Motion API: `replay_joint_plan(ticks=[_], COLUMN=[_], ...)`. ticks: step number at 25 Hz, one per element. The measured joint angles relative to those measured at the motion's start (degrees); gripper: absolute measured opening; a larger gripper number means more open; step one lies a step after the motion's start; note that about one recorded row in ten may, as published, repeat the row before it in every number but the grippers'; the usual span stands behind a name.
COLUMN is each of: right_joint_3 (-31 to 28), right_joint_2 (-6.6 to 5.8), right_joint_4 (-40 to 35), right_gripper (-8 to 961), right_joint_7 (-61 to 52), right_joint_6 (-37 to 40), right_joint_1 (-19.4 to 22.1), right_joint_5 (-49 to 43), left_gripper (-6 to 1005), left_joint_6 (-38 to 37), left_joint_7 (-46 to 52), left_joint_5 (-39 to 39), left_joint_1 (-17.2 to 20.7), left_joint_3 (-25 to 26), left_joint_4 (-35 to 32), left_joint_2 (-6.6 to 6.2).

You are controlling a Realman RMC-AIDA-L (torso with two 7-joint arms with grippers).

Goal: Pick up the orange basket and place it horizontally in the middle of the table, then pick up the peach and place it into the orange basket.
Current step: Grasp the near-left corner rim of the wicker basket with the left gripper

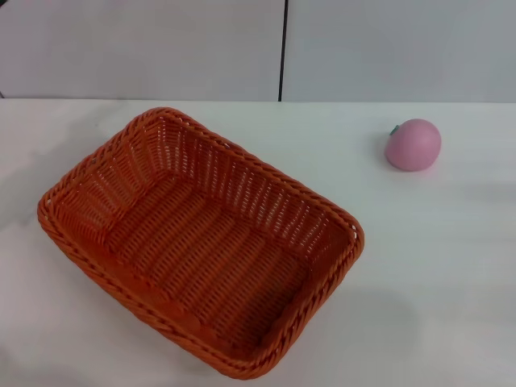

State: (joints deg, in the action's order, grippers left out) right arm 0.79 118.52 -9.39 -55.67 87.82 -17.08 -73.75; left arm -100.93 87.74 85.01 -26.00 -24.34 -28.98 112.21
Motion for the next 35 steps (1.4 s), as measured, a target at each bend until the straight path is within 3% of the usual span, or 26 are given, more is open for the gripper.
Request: replay_joint_plan(ticks=[1,3,7,8,15,24,27,28,32,35], right_joint_3=[0.0,-0.3,-0.6,-0.6,-0.8,-0.8,-0.8,-0.8,-0.8,-0.8], right_joint_2=[0.0,0.08,0.14,0.12,0.09,0.13,0.13,0.13,0.13,0.13], right_joint_4=[0.1,0.5,0.7,0.7,0.7,0.7,0.7,0.7,0.7,0.7], right_gripper=[698,698,697,697,697,697,697,697,697,697], right_joint_7=[-0.2,-0.5,-0.6,-0.6,-0.6,-0.6,-0.6,-0.6,-0.4,-0.4], right_joint_6=[-0.4,-2.1,-3.6,-3.8,-4.0,-4.6,-5.1,-5.3,-5.9,-6.6], right_joint_1=[-0.1,-0.2,-0.2,-0.1,0.0,-0.7,-0.7,-0.7,-0.7,-0.7], right_joint_5=[0.0,0.2,0.4,0.5,0.6,0.6,0.6,0.6,0.6,0.6], left_gripper=[677,677,678,678,678,678,678,678,678,678], left_joint_6=[0.1,0.4,2.6,3.5,5.6,10.5,11.0,13.1,13.4,16.5], left_joint_7=[2.9,5.1,12.3,15.3,20.8,21.5,21.5,21.2,21.2,21.6], left_joint_5=[0.1,1.0,9.5,14.8,28.2,44.3,45.4,48.1,48.3,49.8], left_joint_1=[-0.3,-0.5,-1.4,-2.4,-5.6,-11.3,-11.6,-12.4,-12.4,-12.3], left_joint_3=[-3.7,-6.9,-11.2,-11.1,-11.4,-11.6,-11.6,-12.4,-12.8,-16.3], left_joint_4=[-2.9,-6.1,-16.5,-20.4,-27.5,-27.9,-27.8,-27.2,-27.2,-27.1], left_joint_2=[-1.03,-1.76,-2.34,-2.1,-0.8,1.72,1.93,2.67,2.77,3.77])
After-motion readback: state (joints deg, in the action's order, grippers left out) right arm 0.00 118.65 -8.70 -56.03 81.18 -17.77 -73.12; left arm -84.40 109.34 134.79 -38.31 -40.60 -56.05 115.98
